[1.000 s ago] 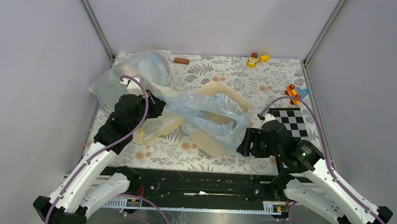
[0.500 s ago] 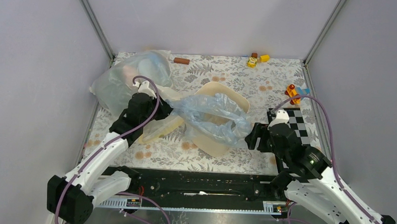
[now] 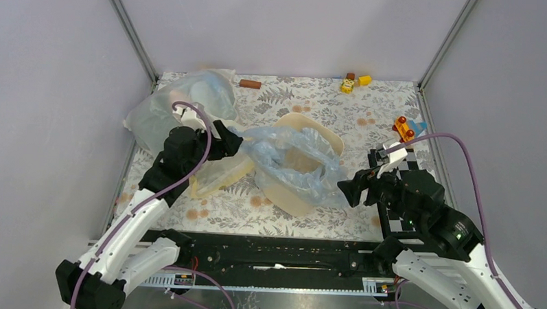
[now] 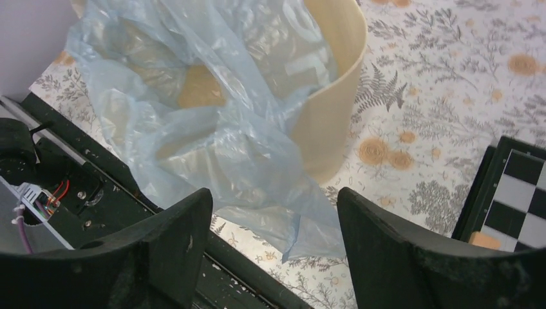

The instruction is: Put the trash bags into the trash bin

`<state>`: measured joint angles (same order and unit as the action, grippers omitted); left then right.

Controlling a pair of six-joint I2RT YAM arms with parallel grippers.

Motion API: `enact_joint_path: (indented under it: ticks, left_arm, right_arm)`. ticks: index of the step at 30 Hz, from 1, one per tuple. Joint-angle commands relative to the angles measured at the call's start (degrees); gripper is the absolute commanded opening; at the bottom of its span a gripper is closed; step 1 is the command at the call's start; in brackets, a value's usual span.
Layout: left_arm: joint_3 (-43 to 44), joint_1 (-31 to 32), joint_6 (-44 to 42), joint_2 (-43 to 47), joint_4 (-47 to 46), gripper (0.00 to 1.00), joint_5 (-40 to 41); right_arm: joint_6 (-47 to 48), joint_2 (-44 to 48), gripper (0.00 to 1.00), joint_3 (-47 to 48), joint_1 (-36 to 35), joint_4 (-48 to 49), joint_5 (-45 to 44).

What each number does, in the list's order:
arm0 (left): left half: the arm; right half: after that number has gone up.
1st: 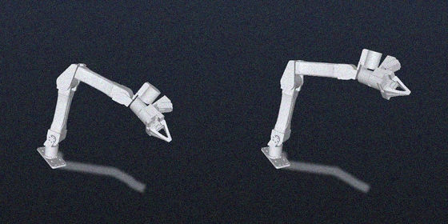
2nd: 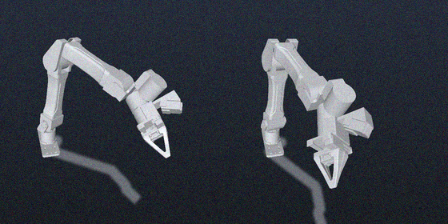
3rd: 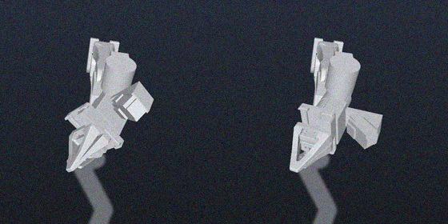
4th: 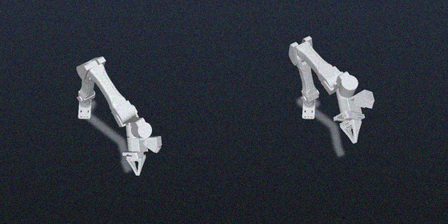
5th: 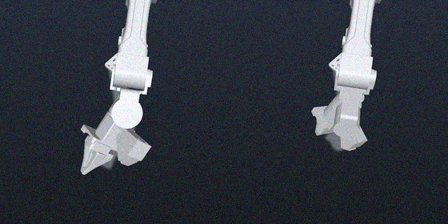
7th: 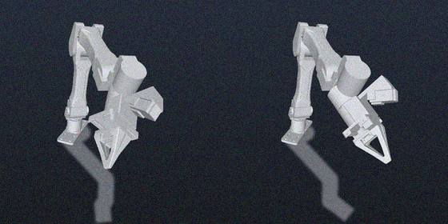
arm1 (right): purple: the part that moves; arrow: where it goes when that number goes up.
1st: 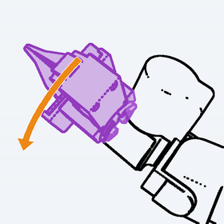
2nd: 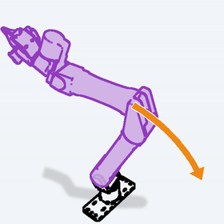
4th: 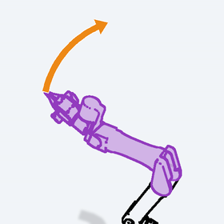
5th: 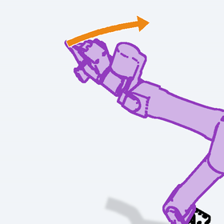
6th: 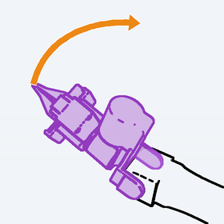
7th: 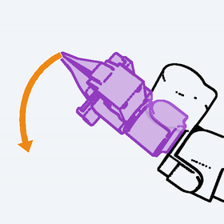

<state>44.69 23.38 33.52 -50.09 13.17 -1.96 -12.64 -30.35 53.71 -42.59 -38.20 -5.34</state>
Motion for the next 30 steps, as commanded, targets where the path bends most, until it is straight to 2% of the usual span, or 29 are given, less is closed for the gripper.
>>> enact_joint_path:
  ticks: [1, 5, 13, 19, 21, 23, 25, 27, 28, 30]
  left_arm:
    - [5.44, -0.35, -3.51, 2.99, 3.19, 0.82, 4.65]
    - [9.92, -0.35, -5.92, 1.73, 7.33, 0.86, 5.14]
    - [16.61, -0.35, -11.55, -2.45, 12.3, 0.9, 4.96]
    - [17.63, -0.35, -10.56, -5.35, 12.3, 0.89, 2.47]
    - [17.07, -0.35, -10.5, -5.05, 10.96, 0.89, 2.22]
    - [16.21, -0.35, -10.75, -4.38, 9.18, 0.9, 0.51]
    - [15.63, -0.35, -10.86, -3.94, 7.43, 0.92, 0.11]
    - [15.74, -0.35, -10.59, -4.51, 6.9, 0.92, 0.09]
    - [15.8, -0.35, -10.32, -5.09, 6.74, 0.92, 0.05]
    - [15.14, -0.35, -8.49, -6.23, 5.6, 0.92, -0.54]
  right_arm:
    - [10.16, -3.08, 0.75, 4.12, -0.01, 6.28, 4.68]
    - [15.69, -9.55, 0.65, 9.54, 0.04, 7.11, 6.02]
    - [18.85, -21.82, 0.59, 15.44, 0.0, 7.7, 11.85]
    - [20.17, -26.6, 0.58, 16.68, 0.06, 9.1, 11.7]
    - [20.81, -27.79, 0.54, 17.13, 0.03, 8.91, 11.52]
    - [21.42, -28.74, 0.45, 17.46, -0.03, 8.46, 11.02]
    - [21.89, -29.37, 0.31, 17.41, 0.05, 8.23, 10.09]
    - [21.92, -29.49, 0.06, 17.46, 0.05, 8.77, 9.07]
    - [21.54, -29.46, 0.0, 17.45, 0.05, 9.66, 8.33]
    - [20.3, -29.44, 0.0, 17.71, 0.03, 11.42, 6.75]
